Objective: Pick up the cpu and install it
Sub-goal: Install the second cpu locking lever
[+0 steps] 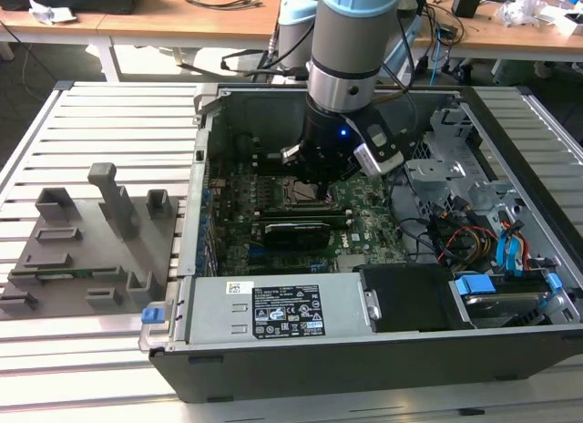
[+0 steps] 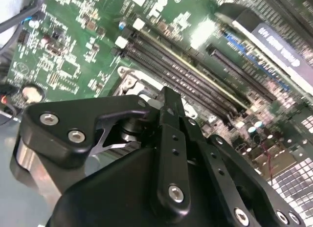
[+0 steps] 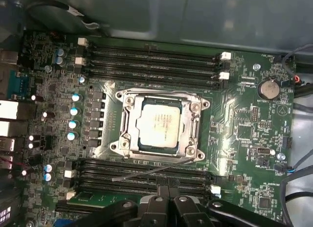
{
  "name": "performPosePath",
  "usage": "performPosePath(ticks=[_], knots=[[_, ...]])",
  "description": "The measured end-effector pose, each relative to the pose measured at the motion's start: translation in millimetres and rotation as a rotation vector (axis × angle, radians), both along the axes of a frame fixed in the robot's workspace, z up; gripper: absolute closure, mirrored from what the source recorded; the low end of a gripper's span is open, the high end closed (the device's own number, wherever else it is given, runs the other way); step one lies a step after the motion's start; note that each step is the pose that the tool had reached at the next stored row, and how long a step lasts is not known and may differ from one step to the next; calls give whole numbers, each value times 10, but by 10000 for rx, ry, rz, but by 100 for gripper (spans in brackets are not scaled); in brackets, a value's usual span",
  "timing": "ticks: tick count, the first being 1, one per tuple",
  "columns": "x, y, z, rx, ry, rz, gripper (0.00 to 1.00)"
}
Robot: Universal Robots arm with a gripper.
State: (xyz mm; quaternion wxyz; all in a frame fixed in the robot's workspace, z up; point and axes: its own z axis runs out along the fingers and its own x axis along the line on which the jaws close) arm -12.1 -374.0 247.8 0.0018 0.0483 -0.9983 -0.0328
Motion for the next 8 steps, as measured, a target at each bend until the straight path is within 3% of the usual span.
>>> performPosePath(ticks=[1,2,5,8], knots=[[0,-9,0,436,0,0,89],[-1,-17,-2,543,0,0,89],[-12,-53,-29,552,-1,-1,89],[-45,-59,-65,548,-1,0,89]])
